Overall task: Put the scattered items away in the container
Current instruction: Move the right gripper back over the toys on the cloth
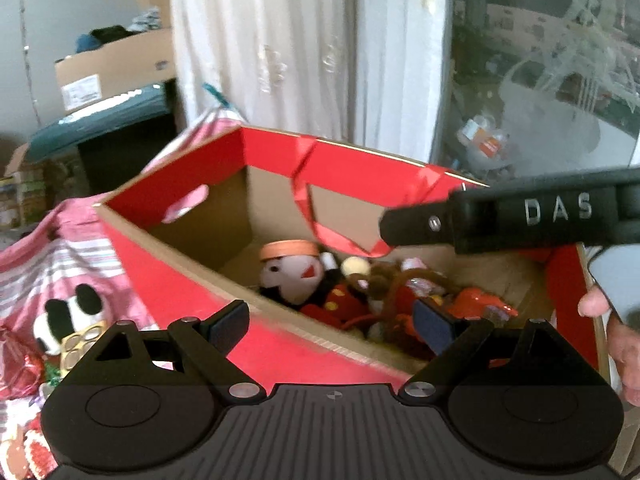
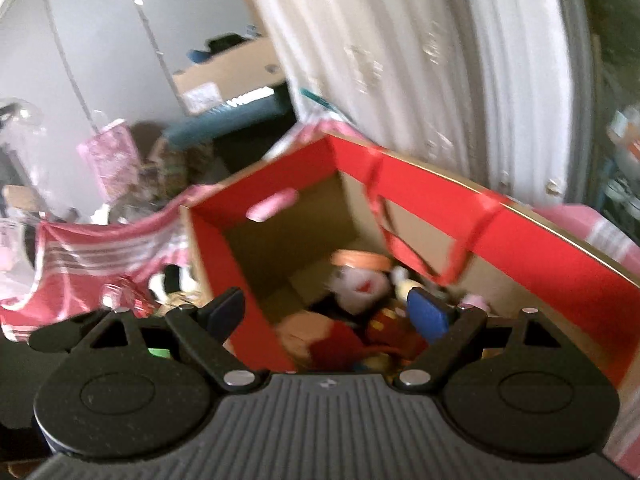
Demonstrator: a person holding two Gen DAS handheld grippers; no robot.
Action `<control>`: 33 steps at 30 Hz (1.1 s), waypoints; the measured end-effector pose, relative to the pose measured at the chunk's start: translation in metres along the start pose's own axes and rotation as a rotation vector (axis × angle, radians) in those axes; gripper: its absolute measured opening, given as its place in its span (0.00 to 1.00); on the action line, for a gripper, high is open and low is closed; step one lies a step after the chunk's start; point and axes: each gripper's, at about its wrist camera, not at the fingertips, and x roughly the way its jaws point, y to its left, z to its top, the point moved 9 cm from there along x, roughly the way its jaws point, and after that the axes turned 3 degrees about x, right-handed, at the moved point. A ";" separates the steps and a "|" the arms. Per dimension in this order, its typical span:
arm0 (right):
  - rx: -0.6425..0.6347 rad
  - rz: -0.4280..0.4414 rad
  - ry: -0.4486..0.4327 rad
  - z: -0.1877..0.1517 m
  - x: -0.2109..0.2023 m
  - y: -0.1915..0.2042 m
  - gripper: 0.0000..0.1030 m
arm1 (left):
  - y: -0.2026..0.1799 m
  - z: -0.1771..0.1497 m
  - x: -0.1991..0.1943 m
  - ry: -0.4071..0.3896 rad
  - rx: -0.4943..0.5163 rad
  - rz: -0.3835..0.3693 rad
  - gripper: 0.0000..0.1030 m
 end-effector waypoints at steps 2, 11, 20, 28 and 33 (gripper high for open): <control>-0.014 0.038 -0.018 0.004 -0.001 0.019 0.87 | 0.017 -0.002 -0.014 -0.023 -0.006 0.044 0.92; -0.128 0.205 0.010 -0.011 0.017 0.113 0.87 | 0.123 -0.060 -0.045 0.052 -0.132 0.233 0.92; -0.225 0.264 0.169 -0.071 0.061 0.172 0.86 | 0.185 -0.156 -0.038 0.209 -0.246 0.307 0.92; -0.231 0.152 0.325 -0.128 0.111 0.162 0.79 | 0.207 -0.242 -0.009 0.367 -0.343 0.317 0.89; -0.216 0.086 0.404 -0.153 0.133 0.147 0.74 | 0.211 -0.270 0.009 0.425 -0.384 0.301 0.87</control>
